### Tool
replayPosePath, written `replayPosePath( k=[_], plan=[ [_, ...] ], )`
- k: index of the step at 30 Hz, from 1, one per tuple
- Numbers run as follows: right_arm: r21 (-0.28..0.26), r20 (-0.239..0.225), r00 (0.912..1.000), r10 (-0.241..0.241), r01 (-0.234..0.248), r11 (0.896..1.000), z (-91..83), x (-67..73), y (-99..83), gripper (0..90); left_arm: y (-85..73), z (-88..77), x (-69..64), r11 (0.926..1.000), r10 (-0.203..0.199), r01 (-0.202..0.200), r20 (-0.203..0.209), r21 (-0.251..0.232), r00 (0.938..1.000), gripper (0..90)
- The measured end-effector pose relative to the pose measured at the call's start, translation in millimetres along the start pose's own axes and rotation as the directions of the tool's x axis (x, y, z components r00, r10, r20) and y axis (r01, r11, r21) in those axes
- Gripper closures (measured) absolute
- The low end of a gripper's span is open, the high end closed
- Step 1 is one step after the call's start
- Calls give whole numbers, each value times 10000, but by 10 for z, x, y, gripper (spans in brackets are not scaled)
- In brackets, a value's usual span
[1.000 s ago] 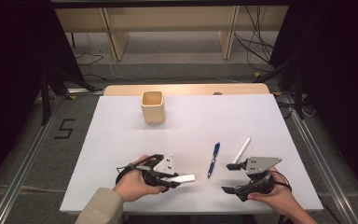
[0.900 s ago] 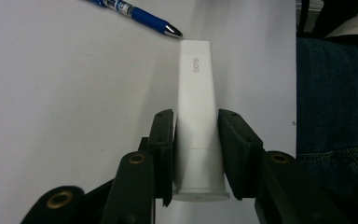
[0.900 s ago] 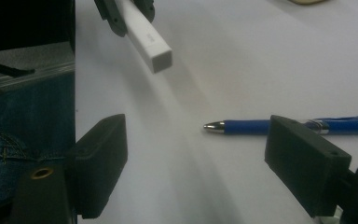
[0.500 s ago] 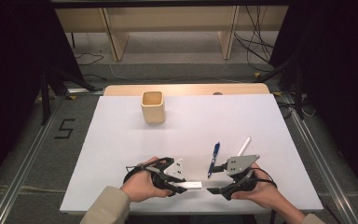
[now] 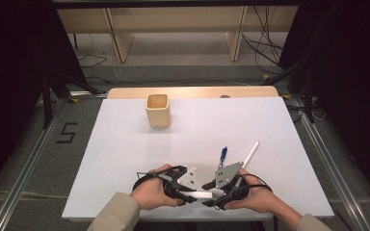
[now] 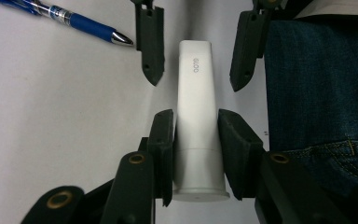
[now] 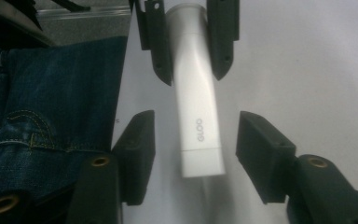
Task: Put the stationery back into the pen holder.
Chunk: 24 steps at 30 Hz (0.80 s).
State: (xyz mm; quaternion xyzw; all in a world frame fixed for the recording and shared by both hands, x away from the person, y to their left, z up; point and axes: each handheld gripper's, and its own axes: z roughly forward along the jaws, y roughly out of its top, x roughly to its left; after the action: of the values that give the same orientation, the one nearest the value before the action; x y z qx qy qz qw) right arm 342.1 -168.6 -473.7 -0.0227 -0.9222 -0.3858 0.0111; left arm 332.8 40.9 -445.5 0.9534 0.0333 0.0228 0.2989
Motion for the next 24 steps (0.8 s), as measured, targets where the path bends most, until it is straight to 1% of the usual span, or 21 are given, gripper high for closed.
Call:
replayPosePath(
  k=[2, 4, 6, 8, 11, 13, 16, 18, 19, 20, 21, 22, 23, 24],
  plan=[
    [50, -60, 9998, -184, 184, 9998, 20, 3, 18, 550, 4, 4, -4, 10000, 20, -20, 19, 29, 10000, 671],
    [106, -86, 9998, -204, 205, 9997, 26, 6, 23, 557, 9, 13, -9, 9999, 77, -77, 55, 80, 10000, 671],
    [176, -156, 9992, -374, 376, 9991, 51, 9, 38, 578, 14, 23, -14, 9998, 116, -118, 127, 134, 9999, 671],
    [267, -236, 9993, -294, 300, 9992, 58, 20, 43, 587, 19, 34, -22, 9998, 132, -135, 147, 152, 9998, 671],
    [472, -286, 9978, -594, 607, 9970, 88, 26, 56, 638, 27, 39, -28, 9996, 184, -187, 146, 199, 9997, 671],
    [665, -244, 9974, -675, 690, 9954, 106, 38, 57, 707, 32, 42, -35, 9996, 207, -211, 207, 197, 9996, 671],
    [680, -149, 9975, -693, 702, 9952, 98, 32, 55, 713, 36, 40, -33, 9995, 268, -271, 160, 138, 9995, 670],
    [678, -76, 9973, -728, 731, 9950, 92, 31, 55, 713, 30, 36, -27, 9995, 317, -317, 92, -20, 9995, 669],
    [694, -35, 9980, -633, 634, 9956, 81, 34, 53, 715, 25, 32, -23, 9993, 331, -330, 27, -160, 9994, 668],
    [635, 18, 9979, -644, 641, 9959, 73, 27, 52, 715, 22, 23, -19, 9991, 325, -327, -65, -288, 9995, 665],
    [581, 33, 9984, -570, 567, 9967, 63, 24, 51, 715, 17, 13, -12, 9986, 347, -358, -260, -400, 9991, 658],
    [565, 130, 9984, -550, 542, 9969, 49, 19, 52, 716, 10, -1, 0, 9980, 275, -305, -531, -553, 9982, 618],
    [530, 229, 9983, -530, 518, 9973, 38, 12, 52, 716, 2, -31, 18, 9972, 118, -175, -783, -732, 9969, 551],
    [568, 366, 9984, -420, 399, 9976, 28, 11, 49, 716, -12, -68, 36, 9950, -70, -43, -1133, -994, 9935, 492]
  ],
)
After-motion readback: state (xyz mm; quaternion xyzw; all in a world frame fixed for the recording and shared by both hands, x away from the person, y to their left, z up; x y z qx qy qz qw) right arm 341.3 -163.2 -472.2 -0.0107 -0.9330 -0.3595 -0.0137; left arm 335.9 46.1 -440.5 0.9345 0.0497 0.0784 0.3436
